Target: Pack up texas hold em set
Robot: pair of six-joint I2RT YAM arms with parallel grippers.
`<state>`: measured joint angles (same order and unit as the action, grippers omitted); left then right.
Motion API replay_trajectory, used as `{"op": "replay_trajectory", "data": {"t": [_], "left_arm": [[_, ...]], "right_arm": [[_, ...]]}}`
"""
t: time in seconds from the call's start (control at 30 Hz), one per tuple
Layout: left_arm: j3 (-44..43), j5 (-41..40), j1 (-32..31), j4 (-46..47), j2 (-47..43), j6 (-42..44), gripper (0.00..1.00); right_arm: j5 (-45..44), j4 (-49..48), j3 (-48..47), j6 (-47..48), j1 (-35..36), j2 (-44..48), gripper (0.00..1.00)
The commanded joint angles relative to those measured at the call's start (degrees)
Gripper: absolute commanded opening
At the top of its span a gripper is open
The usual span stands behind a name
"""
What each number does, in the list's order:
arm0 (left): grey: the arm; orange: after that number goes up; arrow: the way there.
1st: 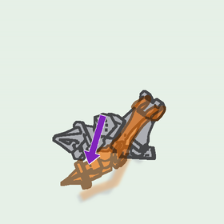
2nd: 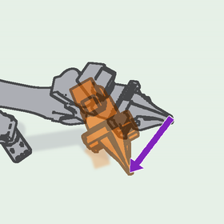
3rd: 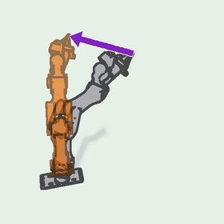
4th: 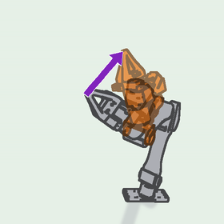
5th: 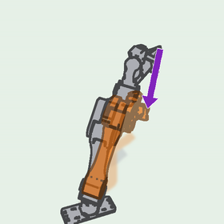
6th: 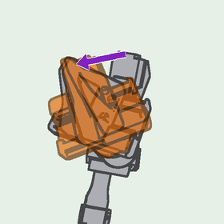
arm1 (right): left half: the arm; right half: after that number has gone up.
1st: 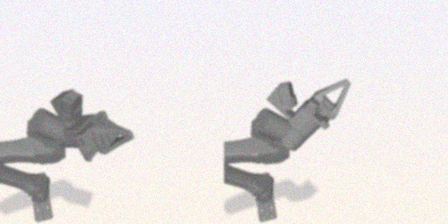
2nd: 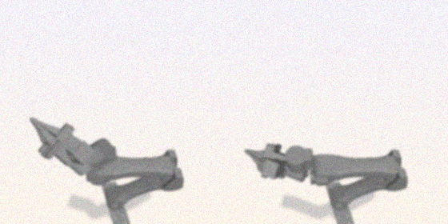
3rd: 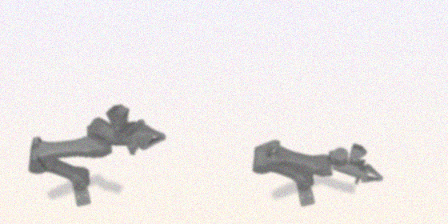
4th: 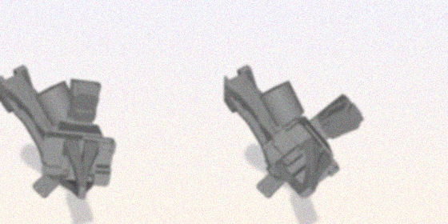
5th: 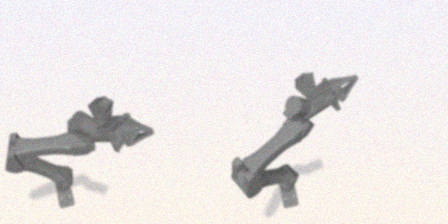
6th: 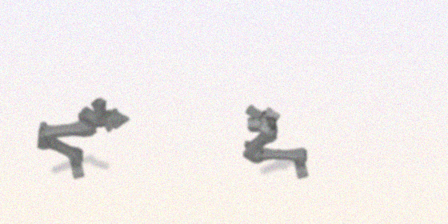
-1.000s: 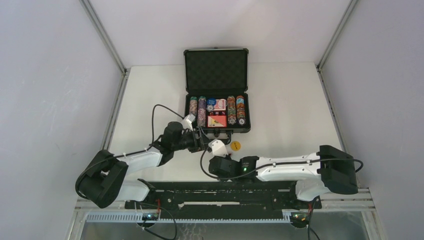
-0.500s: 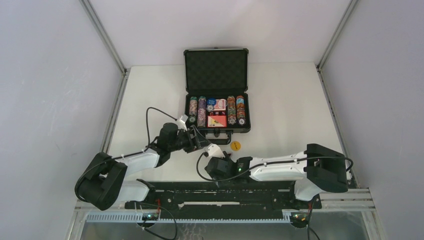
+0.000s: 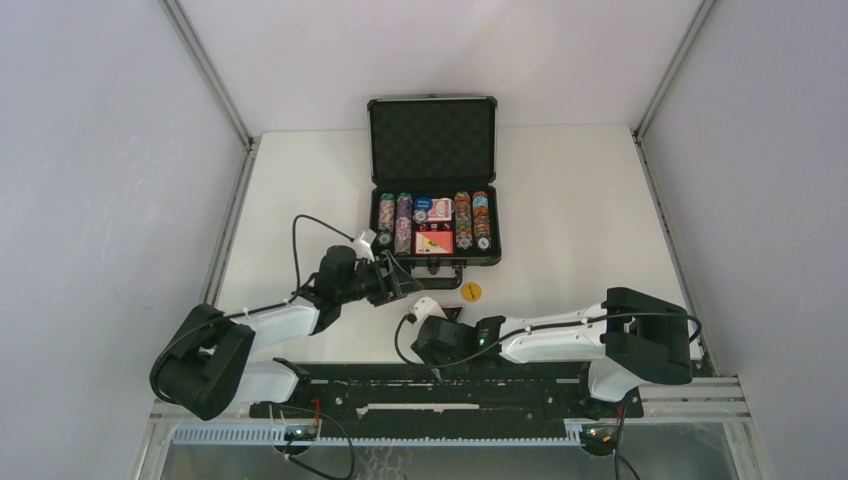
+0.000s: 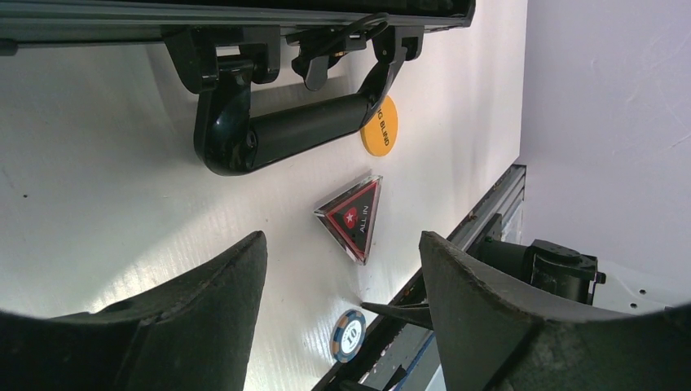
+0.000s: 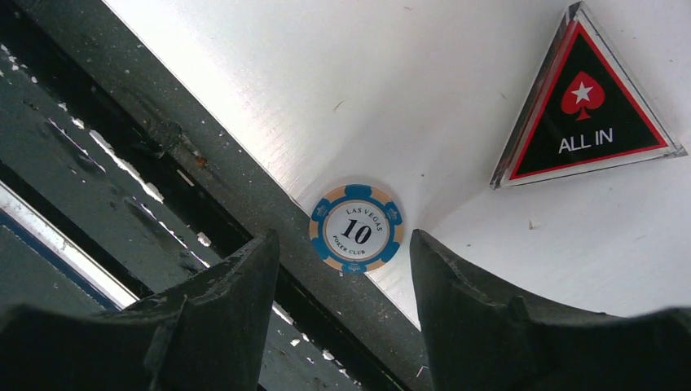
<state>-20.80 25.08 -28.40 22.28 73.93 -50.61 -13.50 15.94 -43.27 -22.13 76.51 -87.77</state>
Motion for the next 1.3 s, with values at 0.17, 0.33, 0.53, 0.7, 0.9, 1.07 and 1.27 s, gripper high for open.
{"op": "replay_trajectory", "data": {"t": [0.17, 0.33, 0.53, 0.7, 0.9, 1.07, 1.27], "left_arm": [[0.1, 0.7, 0.3, 3.3, 0.6, -0.5, 0.74], [0.2, 1.0, 0.3, 3.5, 0.7, -0.6, 0.73], [0.3, 1.1, 0.3, 3.6, 0.6, -0.7, 0.74], [0.3, 1.2, 0.3, 3.7, 0.8, -0.7, 0.74], [0.4, 1.4, 0.3, 4.1, 0.9, -1.0, 0.73], [0.5, 1.6, 0.3, 4.4, 1.0, -1.1, 0.73], [0.5, 1.7, 0.3, 4.5, 1.0, -1.2, 0.73]], "right_arm": [[0.4, -1.3, -0.9, 1.8, -0.2, -1.1, 0.65], [0.1, -0.8, -0.9, 1.5, -0.2, -1.8, 0.63], [-0.5, 0.1, -1.3, 1.0, -0.1, -2.7, 0.60], [-0.6, 0.6, -1.4, 0.9, -0.1, -3.2, 0.57], [-0.5, 1.2, -1.4, 1.0, 0.6, -3.7, 0.60], [-0.1, 1.3, -1.3, 1.2, 1.0, -3.9, 0.61], [0.0, 1.9, -0.9, 1.0, 1.3, -3.5, 0.61]]}}
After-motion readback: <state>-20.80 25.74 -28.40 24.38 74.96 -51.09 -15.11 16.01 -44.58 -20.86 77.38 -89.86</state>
